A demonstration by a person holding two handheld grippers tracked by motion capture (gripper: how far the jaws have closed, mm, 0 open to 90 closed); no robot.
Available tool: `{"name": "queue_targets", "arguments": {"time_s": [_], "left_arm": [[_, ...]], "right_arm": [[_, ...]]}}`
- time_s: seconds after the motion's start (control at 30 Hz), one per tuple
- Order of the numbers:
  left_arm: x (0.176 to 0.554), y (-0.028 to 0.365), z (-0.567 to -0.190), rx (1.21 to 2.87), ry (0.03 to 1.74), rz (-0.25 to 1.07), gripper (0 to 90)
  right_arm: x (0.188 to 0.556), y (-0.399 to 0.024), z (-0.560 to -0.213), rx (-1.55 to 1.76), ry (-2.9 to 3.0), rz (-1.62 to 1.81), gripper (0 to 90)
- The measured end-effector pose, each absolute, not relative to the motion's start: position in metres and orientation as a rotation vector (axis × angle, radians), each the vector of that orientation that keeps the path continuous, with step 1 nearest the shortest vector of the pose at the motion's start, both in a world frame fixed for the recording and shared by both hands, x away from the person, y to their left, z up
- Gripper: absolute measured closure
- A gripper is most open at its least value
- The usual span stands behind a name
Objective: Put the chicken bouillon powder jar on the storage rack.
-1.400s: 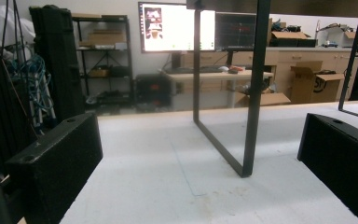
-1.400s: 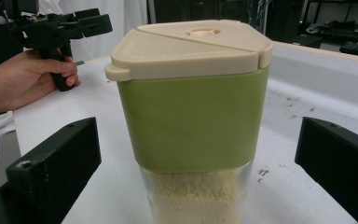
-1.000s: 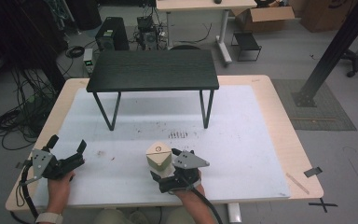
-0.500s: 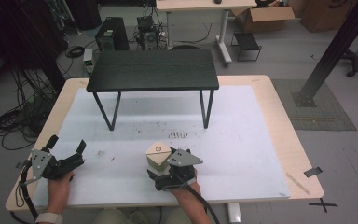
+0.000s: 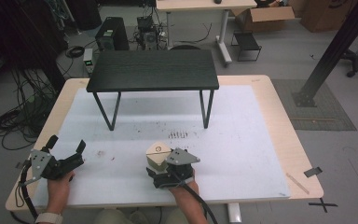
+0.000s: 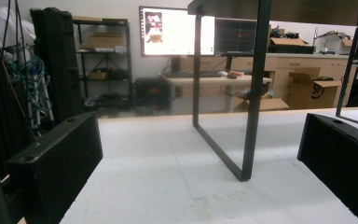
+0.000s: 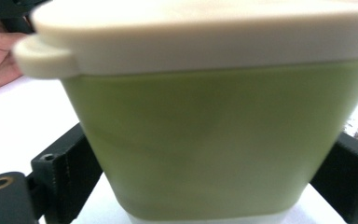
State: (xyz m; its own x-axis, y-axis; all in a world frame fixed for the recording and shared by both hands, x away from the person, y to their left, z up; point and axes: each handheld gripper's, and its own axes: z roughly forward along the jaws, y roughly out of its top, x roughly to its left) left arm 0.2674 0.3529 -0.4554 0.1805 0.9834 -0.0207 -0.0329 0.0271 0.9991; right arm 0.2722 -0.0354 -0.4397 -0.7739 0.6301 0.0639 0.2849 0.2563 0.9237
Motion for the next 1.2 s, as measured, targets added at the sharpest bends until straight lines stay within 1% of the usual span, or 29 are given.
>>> {"name": "queue_targets", "arguments": {"time_s": [0.33,0.4,0.47,0.5,0.8,1.2], "left_arm": [[0.2670,0.3531,-0.4555,1.241,1.061,1.074,0.2],[0.2670,0.3532,-0.4555,1.240,1.060,1.073,0.2],[0.2670,0.3532,-0.4555,1.240,1.061,1.073,0.2],[0.2670,0.3534,-0.4555,1.239,1.060,1.073,0.2],[0.2667,0.3536,-0.4556,1.234,1.059,1.072,0.2],[0.2663,0.3543,-0.4558,1.224,1.060,1.069,0.2]], "right_arm": [[0.2731,-0.0372,-0.4405,0.842,2.231,1.526,14.3],[0.2733,-0.0374,-0.4409,0.837,2.234,1.533,17.0],[0.2733,-0.0375,-0.4410,0.839,2.231,1.538,17.8],[0.2734,-0.0376,-0.4412,0.837,2.237,1.546,20.7],[0.2737,-0.0375,-0.4400,0.831,2.239,1.541,27.2],[0.2721,-0.0367,-0.4399,0.808,2.221,1.526,28.8]]}}
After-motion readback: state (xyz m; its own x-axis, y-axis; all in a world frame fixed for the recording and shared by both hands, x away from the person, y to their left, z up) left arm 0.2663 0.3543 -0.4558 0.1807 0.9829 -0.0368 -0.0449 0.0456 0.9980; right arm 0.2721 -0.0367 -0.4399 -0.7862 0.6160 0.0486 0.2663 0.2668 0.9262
